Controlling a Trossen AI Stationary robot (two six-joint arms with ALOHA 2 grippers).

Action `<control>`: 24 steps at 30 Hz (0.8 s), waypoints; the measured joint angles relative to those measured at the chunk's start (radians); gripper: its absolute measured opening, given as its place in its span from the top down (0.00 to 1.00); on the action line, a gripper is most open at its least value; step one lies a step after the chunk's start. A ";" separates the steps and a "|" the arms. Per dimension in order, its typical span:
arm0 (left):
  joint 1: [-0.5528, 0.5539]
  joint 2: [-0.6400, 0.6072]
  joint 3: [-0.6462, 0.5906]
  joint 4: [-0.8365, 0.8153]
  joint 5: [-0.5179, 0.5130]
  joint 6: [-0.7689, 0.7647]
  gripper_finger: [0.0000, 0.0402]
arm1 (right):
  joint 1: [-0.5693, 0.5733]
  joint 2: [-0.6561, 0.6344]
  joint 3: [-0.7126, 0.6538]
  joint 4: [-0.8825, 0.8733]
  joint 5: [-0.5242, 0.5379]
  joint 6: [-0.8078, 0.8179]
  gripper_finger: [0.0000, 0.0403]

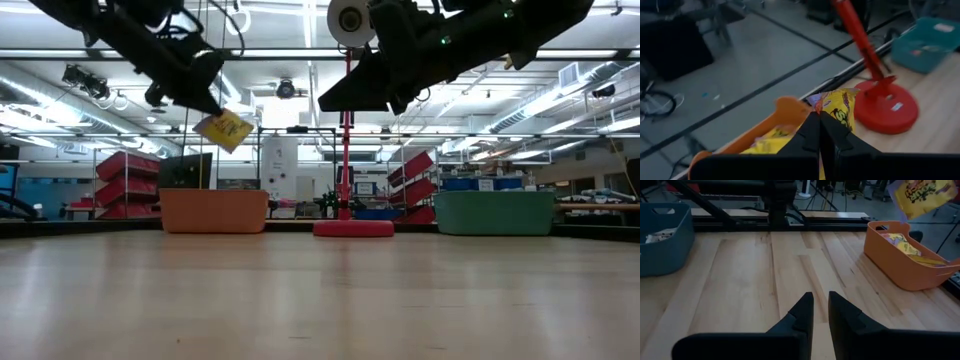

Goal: Sort candy
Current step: Put the yellow candy into the orange bin

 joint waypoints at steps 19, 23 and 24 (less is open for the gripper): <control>0.398 0.210 0.000 -0.062 0.236 0.042 1.00 | 0.000 0.000 0.000 0.001 0.000 -0.007 0.89; 0.405 0.249 0.000 -0.061 0.244 0.053 1.00 | 0.000 0.000 0.000 0.001 0.000 -0.006 0.89; 0.405 0.255 0.000 -0.060 0.244 0.053 1.00 | 0.000 0.000 0.000 0.001 0.000 -0.006 0.89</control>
